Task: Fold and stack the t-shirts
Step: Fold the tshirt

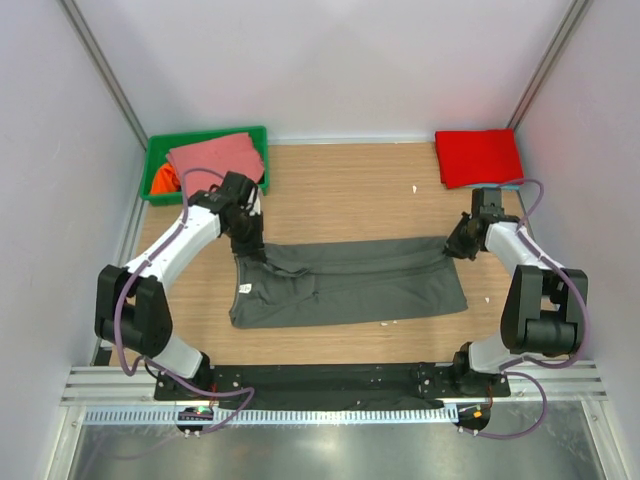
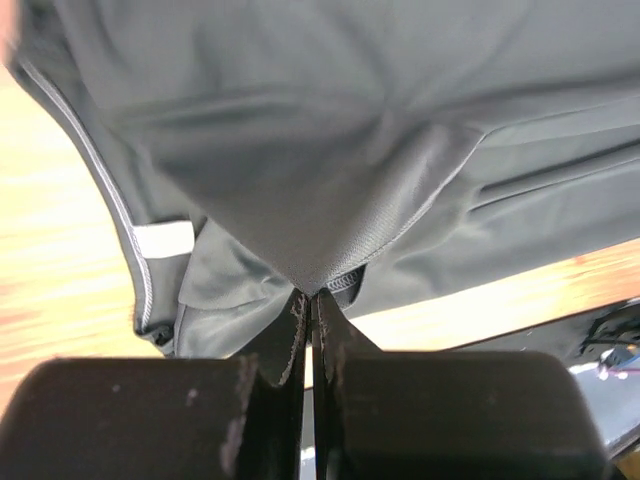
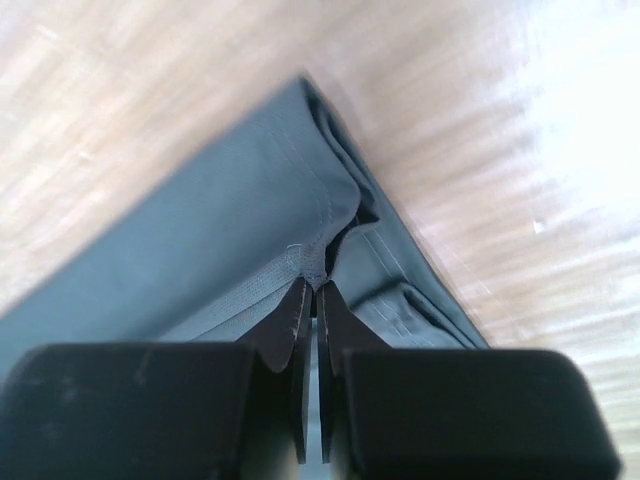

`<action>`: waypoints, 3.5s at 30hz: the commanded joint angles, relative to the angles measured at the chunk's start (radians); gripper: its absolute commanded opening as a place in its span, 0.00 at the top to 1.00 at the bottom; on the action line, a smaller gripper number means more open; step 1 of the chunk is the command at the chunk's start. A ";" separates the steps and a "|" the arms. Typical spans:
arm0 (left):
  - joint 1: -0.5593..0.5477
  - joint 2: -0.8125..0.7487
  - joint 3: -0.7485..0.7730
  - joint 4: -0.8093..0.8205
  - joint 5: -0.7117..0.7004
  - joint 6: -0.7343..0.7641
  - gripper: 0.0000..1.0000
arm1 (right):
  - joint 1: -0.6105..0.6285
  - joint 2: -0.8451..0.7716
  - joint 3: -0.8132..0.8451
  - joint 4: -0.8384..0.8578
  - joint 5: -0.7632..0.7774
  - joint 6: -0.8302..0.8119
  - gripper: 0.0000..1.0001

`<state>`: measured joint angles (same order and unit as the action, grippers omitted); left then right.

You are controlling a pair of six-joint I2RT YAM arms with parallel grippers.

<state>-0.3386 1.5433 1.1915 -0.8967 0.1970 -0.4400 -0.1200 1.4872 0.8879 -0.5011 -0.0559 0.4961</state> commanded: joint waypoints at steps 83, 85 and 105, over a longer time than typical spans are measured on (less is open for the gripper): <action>0.023 -0.052 -0.079 -0.162 0.033 0.021 1.00 | -0.013 0.036 0.060 -0.051 0.024 -0.028 0.96; 0.023 -0.052 -0.090 -0.162 0.038 0.021 1.00 | -0.013 0.025 0.048 -0.053 0.024 -0.028 0.96; 0.023 -0.046 -0.156 -0.146 0.070 0.037 0.99 | -0.013 0.038 0.009 -0.045 0.024 -0.034 0.93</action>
<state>-0.3145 1.5063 1.0431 -1.0328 0.2474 -0.4252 -0.1284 1.5463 0.8974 -0.5545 -0.0532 0.4732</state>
